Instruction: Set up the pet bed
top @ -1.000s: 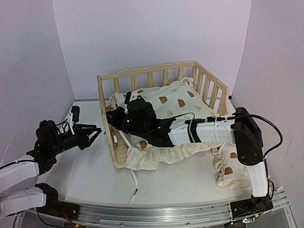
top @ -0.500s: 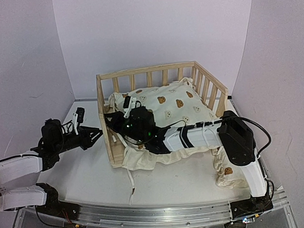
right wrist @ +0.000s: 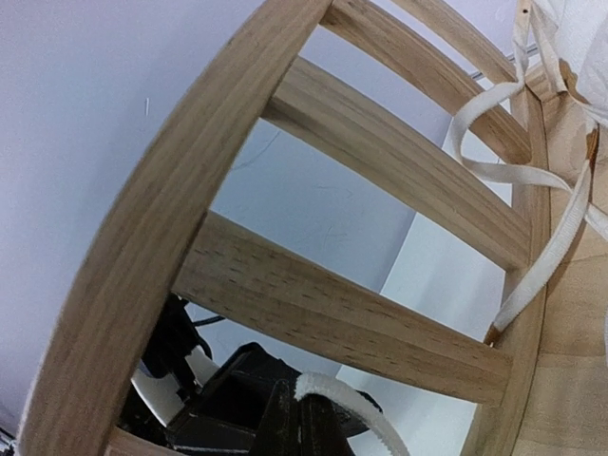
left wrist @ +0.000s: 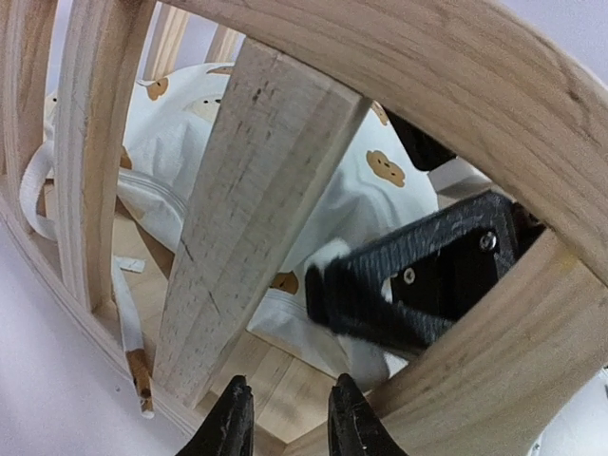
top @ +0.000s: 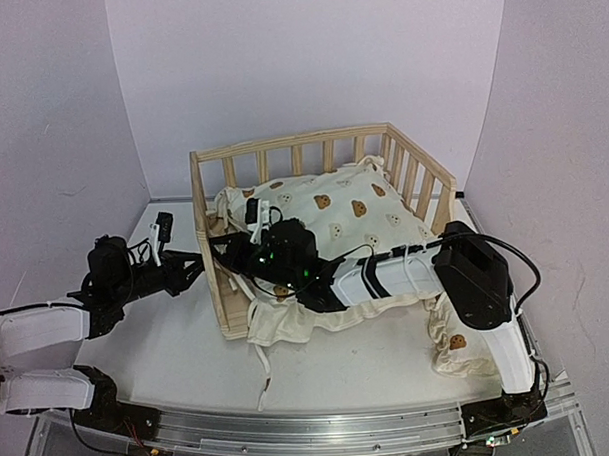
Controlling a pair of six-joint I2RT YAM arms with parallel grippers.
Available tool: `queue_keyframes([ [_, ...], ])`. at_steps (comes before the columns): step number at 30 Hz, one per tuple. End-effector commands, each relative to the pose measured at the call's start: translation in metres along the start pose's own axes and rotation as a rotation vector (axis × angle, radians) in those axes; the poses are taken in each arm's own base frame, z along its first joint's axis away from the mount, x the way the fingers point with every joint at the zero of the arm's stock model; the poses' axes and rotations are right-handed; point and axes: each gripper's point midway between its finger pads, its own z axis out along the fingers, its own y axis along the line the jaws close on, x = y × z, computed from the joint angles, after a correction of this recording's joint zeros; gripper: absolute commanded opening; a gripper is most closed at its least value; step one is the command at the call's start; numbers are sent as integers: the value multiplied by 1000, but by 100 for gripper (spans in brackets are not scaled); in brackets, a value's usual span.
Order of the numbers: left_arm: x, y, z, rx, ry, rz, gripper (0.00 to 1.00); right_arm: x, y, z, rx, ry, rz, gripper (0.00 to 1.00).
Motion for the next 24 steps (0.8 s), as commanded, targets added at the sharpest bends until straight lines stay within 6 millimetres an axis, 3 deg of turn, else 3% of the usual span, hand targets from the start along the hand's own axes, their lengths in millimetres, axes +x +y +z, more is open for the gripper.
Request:
queue_keyframes([
  [1, -19, -44, 7, 171, -51, 18, 27, 51, 52, -20, -160, 194, -50, 0],
  [7, -5, -73, 5, 241, -42, -26, 27, 50, 57, -46, -151, 214, -68, 0],
  [15, -3, -58, -32, 115, -169, -11, 34, 60, 68, -49, -215, 265, -70, 0],
  [18, -6, -51, -33, 76, -174, -35, 34, 60, 67, -50, -231, 255, -96, 0],
  [24, -6, -51, -27, 159, -95, -111, 30, 58, 55, -45, -211, 213, -131, 0],
])
